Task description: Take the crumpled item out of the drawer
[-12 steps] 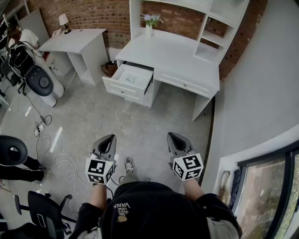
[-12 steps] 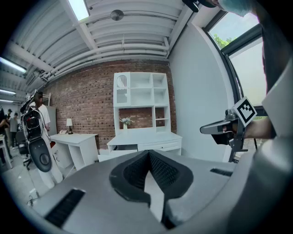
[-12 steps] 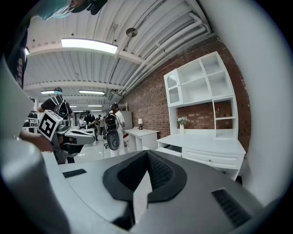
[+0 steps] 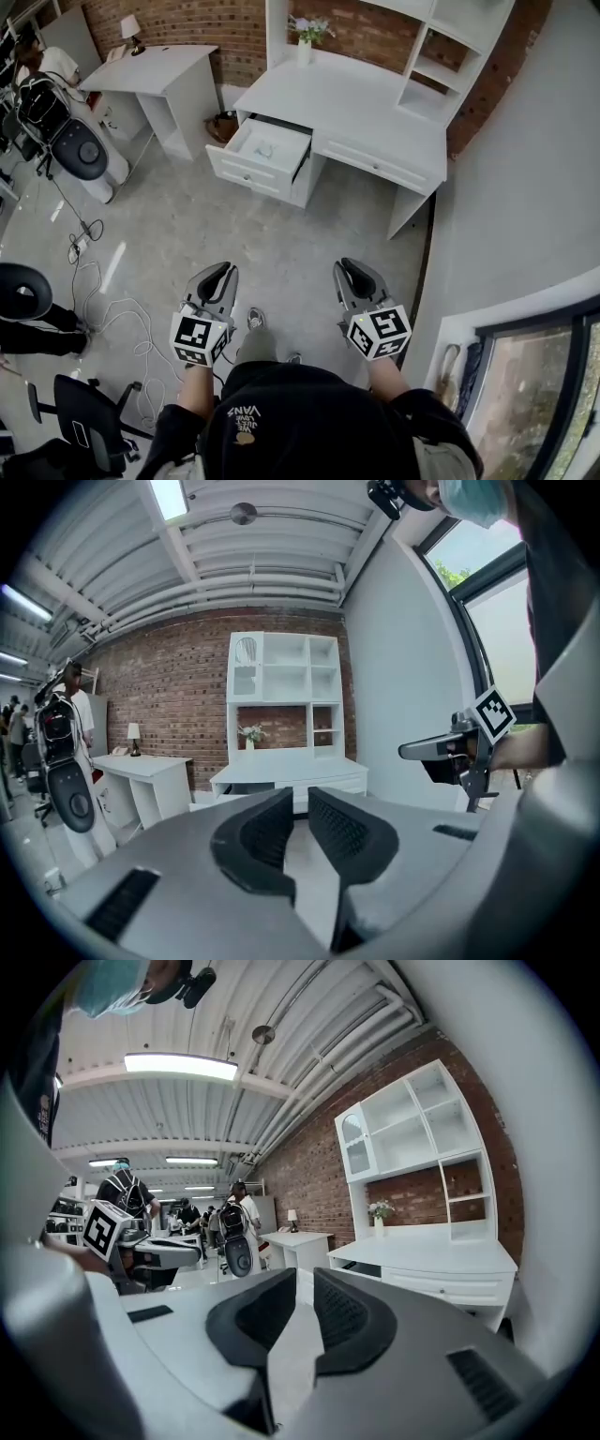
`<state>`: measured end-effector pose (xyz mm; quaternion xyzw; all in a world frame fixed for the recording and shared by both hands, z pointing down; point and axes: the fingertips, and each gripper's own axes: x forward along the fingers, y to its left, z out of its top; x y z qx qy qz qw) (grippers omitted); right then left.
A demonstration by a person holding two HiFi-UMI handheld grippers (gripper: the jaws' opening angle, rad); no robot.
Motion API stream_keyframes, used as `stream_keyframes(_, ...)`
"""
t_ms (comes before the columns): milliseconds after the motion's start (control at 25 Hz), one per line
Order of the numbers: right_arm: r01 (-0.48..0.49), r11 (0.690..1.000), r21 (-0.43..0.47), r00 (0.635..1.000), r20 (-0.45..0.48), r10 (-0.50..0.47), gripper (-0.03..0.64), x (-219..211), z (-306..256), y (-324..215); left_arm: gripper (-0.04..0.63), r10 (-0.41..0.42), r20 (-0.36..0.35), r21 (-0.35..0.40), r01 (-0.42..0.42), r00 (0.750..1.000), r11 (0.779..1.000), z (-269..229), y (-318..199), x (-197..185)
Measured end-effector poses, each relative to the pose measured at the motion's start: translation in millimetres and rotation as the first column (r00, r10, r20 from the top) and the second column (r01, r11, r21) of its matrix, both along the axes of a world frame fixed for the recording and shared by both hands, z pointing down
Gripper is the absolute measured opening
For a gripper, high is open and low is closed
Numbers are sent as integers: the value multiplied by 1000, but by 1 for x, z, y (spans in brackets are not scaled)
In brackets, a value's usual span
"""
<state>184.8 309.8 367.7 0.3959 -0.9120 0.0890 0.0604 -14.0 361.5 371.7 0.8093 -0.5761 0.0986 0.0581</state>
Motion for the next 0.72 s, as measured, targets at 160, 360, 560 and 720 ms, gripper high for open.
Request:
stream_keyframes(160, -8, 1000, -27, 1000, 6, 9, 104, -8, 9, -21, 127, 14, -17, -22, -15, 1000, 1000, 11, -25, -8)
stream_keyframes(360, -36, 999, -37, 999, -5, 36, 126, -24, 15, -65, 149, 39, -34, -38, -41, 999, 998, 24, -77, -24)
stream_keyframes(560, -77, 996, -44, 997, -5, 77, 140, -56, 11, -125, 170, 90, -9, -42, -90, 996, 995, 20, -142, -54)
stream_keyframes(720, -101, 993, -55, 995, -5, 100, 141, -89, 11, -169, 176, 115, 10, -51, -114, 993, 992, 19, -189, -88)
